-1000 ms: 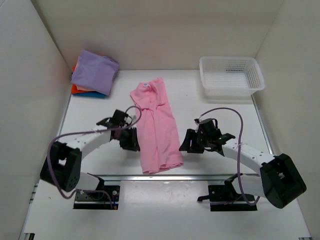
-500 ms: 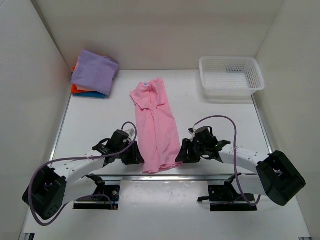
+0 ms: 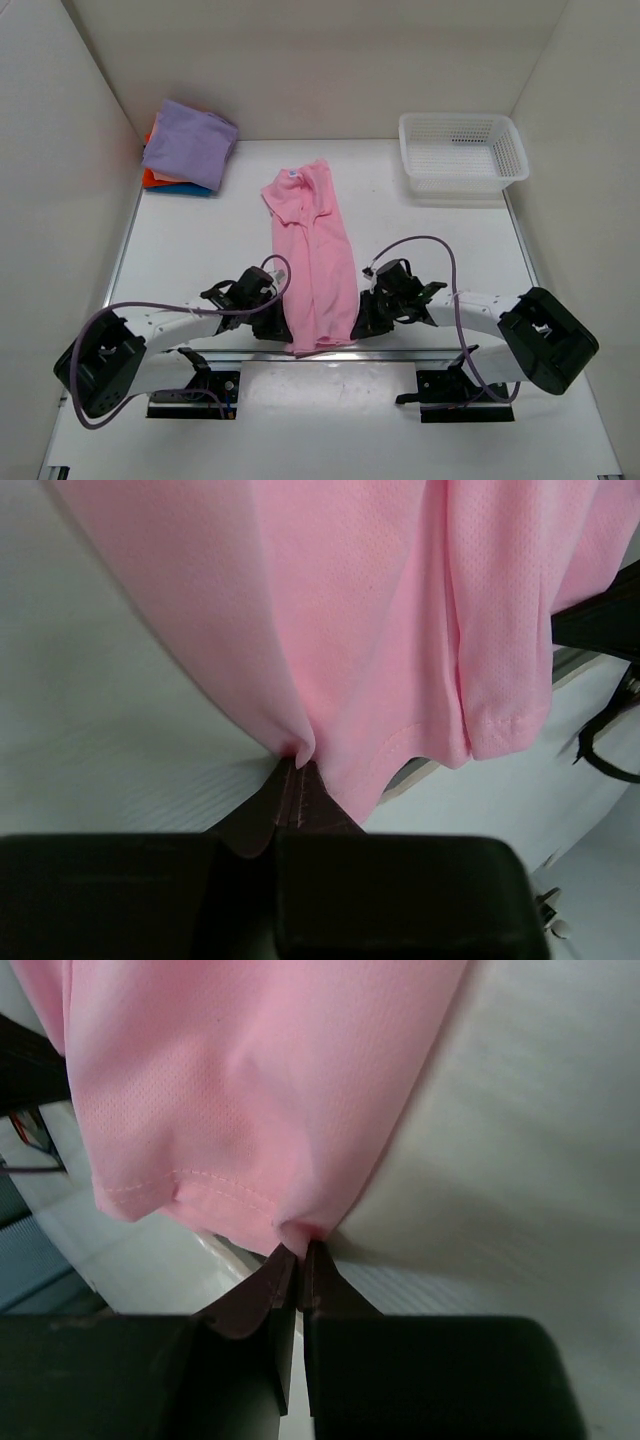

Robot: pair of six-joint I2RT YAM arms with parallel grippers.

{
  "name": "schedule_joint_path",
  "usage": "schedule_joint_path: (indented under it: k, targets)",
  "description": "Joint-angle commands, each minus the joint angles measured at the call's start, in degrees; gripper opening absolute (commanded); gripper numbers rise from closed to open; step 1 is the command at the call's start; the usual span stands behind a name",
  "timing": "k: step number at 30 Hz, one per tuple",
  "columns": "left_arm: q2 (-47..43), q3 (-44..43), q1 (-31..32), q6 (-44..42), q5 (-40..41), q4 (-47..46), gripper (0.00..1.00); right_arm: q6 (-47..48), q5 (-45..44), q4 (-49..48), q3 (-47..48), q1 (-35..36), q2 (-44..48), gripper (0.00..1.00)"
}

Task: Fold and stack the t-shirts
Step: Grab the bottom of the folded rectangular tshirt with both arms, then fold the folded rectangular tshirt in 1/3 of the way

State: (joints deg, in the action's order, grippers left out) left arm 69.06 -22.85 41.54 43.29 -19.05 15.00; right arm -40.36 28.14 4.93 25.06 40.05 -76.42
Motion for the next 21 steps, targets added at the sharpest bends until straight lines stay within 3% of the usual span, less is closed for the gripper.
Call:
schedule_joint_path:
  k: [1,4,8,11,16,21]
  targets:
    - [-3.22,2.37,0.39,-2.94,1.47,7.93,0.00,-0.42,1.39,3.06,-0.97,3.18,1.54,0.00]
    - [-7.70,2.29,-0.66,-3.56,1.65,11.70,0.00,-2.09,3.58,3.33,-1.51,4.15,4.08,0.00]
    - [-8.42,-4.11,-6.01,-6.54,0.16,15.48,0.00,0.01,6.13,7.02,2.36,0.48,4.97,0.00]
    - [-5.17,-12.10,-10.93,-10.67,-2.04,17.07,0.00,5.01,9.82,12.54,11.99,-5.32,2.34,0.00]
    - [7.90,-25.11,-20.43,-17.43,-3.80,16.37,0.00,13.97,15.09,17.91,28.77,-15.69,-10.82,0.00]
    - [22.94,-37.42,-27.81,-19.65,-3.28,12.51,0.00,19.88,14.48,23.36,50.39,-20.62,-27.79,0.01]
